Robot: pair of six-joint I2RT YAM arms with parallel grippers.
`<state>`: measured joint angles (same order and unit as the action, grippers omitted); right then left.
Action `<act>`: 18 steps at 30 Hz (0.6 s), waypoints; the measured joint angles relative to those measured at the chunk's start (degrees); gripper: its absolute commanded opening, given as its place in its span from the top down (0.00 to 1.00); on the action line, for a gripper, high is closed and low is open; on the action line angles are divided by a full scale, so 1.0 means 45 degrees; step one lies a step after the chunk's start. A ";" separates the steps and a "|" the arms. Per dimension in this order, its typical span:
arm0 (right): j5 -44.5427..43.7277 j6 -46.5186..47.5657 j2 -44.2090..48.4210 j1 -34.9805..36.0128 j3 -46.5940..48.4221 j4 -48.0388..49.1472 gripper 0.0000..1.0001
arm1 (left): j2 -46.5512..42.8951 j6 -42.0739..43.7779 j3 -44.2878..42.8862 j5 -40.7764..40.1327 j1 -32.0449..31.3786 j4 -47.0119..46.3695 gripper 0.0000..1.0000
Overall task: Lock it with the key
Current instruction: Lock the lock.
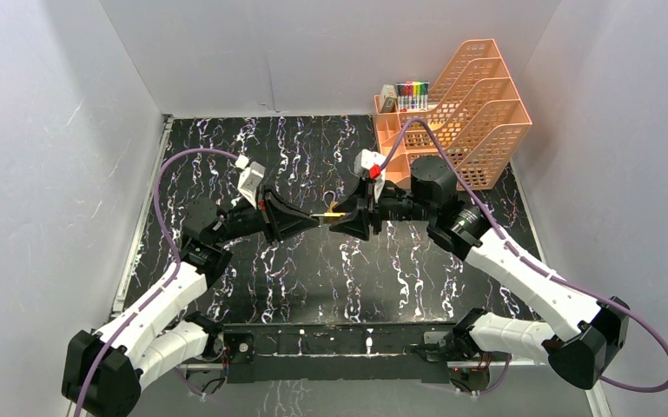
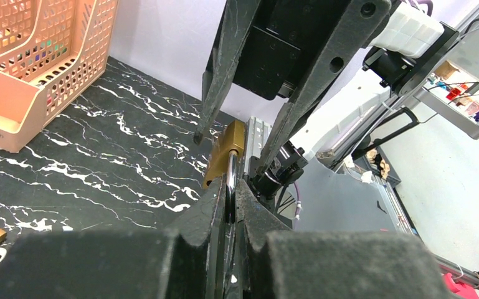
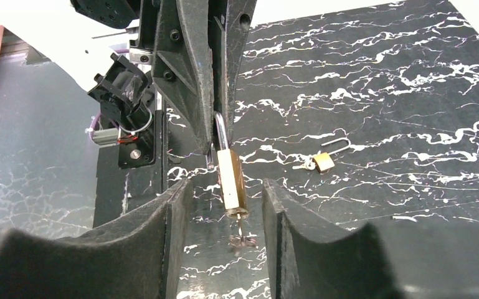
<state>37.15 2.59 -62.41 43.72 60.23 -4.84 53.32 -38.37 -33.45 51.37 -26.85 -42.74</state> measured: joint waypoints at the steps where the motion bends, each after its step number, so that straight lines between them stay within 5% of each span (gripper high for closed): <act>1: 0.0039 -0.0024 -0.0049 -0.0005 0.0000 0.0000 0.58 | 0.0000 0.0000 0.0034 -0.0024 0.0000 -0.0029 1.00; 6: 0.0185 -0.0199 -0.0087 -0.0039 0.0000 0.0087 1.00 | 0.0005 0.0010 0.0049 -0.0102 0.0000 -0.0180 1.00; 8: 0.0267 -0.0204 -0.0087 -0.0049 0.0000 0.0073 1.00 | 0.0005 0.0005 0.0078 -0.0146 0.0015 -0.0209 0.99; 13: 0.0267 -0.0248 -0.0087 -0.0151 0.0000 0.0034 1.00 | -0.0199 0.0442 0.0092 -0.0748 0.0005 0.0481 0.32; 18: 0.0393 -0.0248 -0.0087 -0.0389 0.0000 -0.0185 1.00 | -0.0816 0.0957 0.0053 -0.1656 0.0010 0.1831 0.27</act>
<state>38.92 1.48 -62.81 41.98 60.23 -5.67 49.65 -34.06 -33.21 43.92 -26.81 -34.50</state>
